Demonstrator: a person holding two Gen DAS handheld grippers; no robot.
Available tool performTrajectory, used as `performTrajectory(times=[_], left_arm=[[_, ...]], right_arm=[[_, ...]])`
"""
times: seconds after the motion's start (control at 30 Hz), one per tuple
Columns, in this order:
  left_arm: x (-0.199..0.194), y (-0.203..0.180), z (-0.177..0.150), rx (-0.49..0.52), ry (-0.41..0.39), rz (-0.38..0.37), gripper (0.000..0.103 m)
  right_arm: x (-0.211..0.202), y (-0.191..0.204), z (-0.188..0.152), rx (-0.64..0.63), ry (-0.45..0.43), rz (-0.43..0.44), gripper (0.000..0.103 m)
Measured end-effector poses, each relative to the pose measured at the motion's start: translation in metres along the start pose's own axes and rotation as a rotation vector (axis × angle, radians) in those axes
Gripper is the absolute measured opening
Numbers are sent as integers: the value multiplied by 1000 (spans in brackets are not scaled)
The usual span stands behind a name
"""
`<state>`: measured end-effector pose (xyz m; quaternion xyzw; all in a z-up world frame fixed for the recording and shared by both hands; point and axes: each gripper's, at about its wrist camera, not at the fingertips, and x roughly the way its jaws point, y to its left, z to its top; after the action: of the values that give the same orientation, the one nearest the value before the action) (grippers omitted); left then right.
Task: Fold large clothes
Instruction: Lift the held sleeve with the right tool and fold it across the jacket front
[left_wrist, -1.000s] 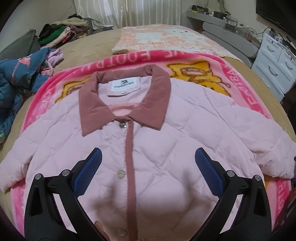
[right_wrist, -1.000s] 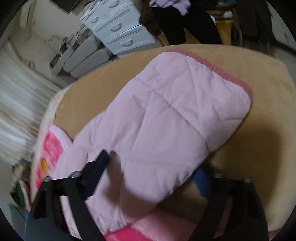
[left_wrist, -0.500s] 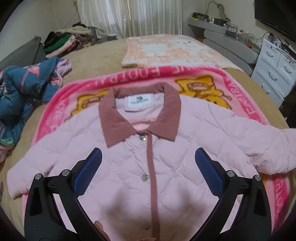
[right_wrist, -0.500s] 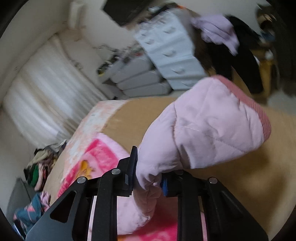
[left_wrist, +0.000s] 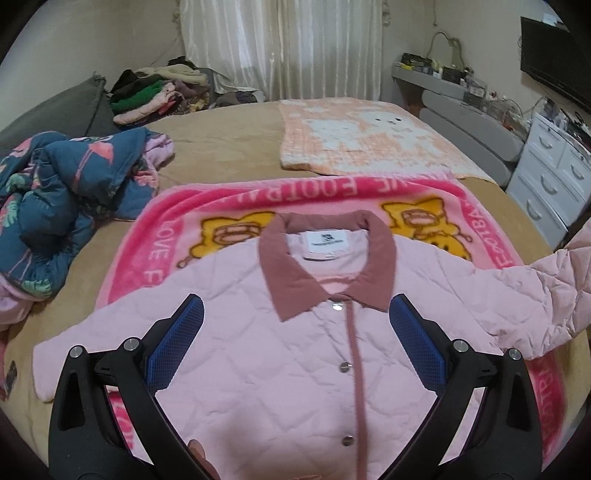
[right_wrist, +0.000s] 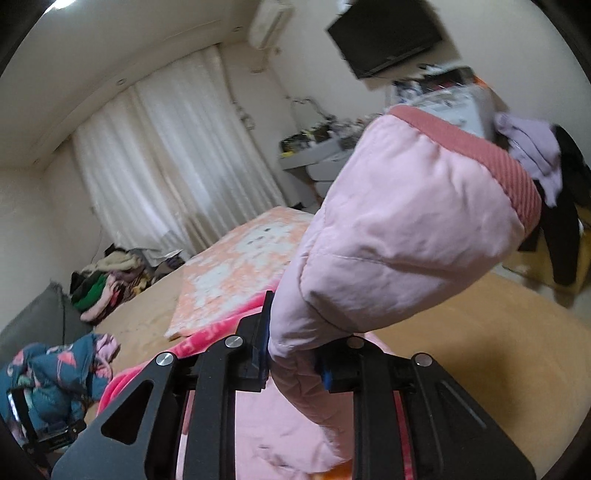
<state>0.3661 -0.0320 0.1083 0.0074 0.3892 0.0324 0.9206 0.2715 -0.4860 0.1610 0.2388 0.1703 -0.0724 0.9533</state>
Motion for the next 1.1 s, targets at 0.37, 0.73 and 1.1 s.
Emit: performTrajectory(times=[0.37,0.73,1.1], left_arm=[[-8,59,1,-88,-14,-20,94],[-18,115,3,-213,-60,-69,94],[-9,165,-13,-330,-47,-81,94]], right_arm=[[4,110,-1,-180,-2,118,19],[19,184,-34,-305,30,218,19],[47,242,-98,-402,103,289,19]])
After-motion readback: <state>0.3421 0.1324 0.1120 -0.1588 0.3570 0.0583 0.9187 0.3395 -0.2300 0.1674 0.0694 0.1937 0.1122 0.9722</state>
